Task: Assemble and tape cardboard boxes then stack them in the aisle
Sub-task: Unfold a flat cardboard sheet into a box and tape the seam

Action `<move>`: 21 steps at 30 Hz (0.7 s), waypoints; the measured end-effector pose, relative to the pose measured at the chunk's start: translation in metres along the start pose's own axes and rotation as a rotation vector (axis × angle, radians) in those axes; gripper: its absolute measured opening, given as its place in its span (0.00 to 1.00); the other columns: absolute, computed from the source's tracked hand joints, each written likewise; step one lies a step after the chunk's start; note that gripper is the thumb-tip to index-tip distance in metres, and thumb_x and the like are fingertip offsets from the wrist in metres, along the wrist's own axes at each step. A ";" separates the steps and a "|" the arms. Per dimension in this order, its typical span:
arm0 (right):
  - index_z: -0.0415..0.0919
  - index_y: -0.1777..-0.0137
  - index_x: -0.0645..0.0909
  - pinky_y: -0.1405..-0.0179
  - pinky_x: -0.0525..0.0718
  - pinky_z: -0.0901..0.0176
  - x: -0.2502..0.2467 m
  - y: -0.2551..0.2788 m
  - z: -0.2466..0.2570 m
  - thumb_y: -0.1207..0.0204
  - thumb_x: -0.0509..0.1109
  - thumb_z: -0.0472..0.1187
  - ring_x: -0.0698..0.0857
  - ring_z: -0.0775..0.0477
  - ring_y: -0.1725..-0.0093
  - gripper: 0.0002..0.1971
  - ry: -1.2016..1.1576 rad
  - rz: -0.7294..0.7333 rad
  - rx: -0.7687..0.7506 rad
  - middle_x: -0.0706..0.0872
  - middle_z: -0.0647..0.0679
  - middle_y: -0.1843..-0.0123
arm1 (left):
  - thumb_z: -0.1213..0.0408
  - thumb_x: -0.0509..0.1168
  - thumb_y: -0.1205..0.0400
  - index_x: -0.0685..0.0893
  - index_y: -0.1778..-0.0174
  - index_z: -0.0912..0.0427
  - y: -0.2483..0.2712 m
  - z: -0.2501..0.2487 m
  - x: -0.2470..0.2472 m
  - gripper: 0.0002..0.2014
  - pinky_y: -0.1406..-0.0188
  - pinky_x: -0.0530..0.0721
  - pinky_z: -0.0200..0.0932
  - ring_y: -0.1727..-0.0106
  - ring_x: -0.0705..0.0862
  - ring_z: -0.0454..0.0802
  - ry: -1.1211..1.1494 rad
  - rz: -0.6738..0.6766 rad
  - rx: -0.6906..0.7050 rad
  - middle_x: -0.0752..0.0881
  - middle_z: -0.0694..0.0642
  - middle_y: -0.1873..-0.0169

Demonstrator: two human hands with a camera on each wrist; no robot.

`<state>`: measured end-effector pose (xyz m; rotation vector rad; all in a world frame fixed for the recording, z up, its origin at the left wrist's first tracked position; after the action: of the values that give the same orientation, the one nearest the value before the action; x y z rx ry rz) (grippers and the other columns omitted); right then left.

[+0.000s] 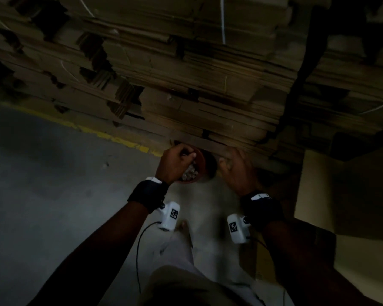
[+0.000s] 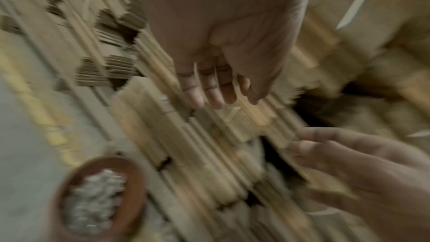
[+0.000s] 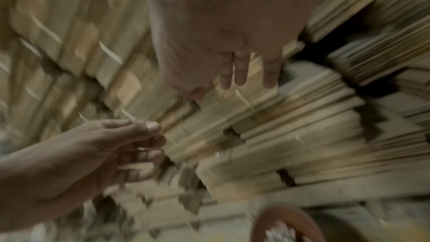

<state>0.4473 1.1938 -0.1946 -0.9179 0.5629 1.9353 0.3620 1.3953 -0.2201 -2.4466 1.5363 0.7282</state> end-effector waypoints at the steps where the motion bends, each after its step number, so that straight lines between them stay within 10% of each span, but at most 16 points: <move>1: 0.39 0.35 0.83 0.39 0.83 0.41 -0.015 0.012 0.000 0.22 0.59 0.54 0.82 0.35 0.35 0.25 0.003 -0.033 -0.004 0.84 0.38 0.35 | 0.51 0.72 0.23 0.87 0.54 0.56 0.012 -0.016 0.005 0.11 0.53 0.88 0.46 0.55 0.90 0.48 0.012 -0.005 0.030 0.91 0.52 0.56; 5: 0.37 0.31 0.83 0.37 0.79 0.50 -0.081 0.070 -0.010 0.19 0.61 0.53 0.82 0.38 0.34 0.25 -0.002 -0.208 0.008 0.85 0.39 0.34 | 0.60 0.75 0.19 0.87 0.53 0.53 0.066 -0.083 0.036 0.04 0.55 0.83 0.33 0.56 0.86 0.33 0.039 0.033 0.138 0.89 0.44 0.57; 21: 0.36 0.26 0.79 0.29 0.78 0.46 -0.328 0.332 -0.168 0.18 0.68 0.50 0.81 0.38 0.28 0.24 0.068 -0.642 0.057 0.84 0.40 0.29 | 0.45 0.68 0.20 0.88 0.48 0.51 0.291 -0.297 0.267 0.14 0.52 0.82 0.38 0.48 0.84 0.39 0.011 0.287 0.558 0.87 0.45 0.51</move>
<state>0.3291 0.7391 -0.0345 -0.9836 0.3048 1.3081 0.2936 0.9335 -0.0568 -1.8515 1.8157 0.2643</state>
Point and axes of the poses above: each hand's wrist, its own y-axis away from the middle knuckle, its own x-axis out of the palm, z = x × y, the point moved 9 cm from there along -y, towards the middle knuckle
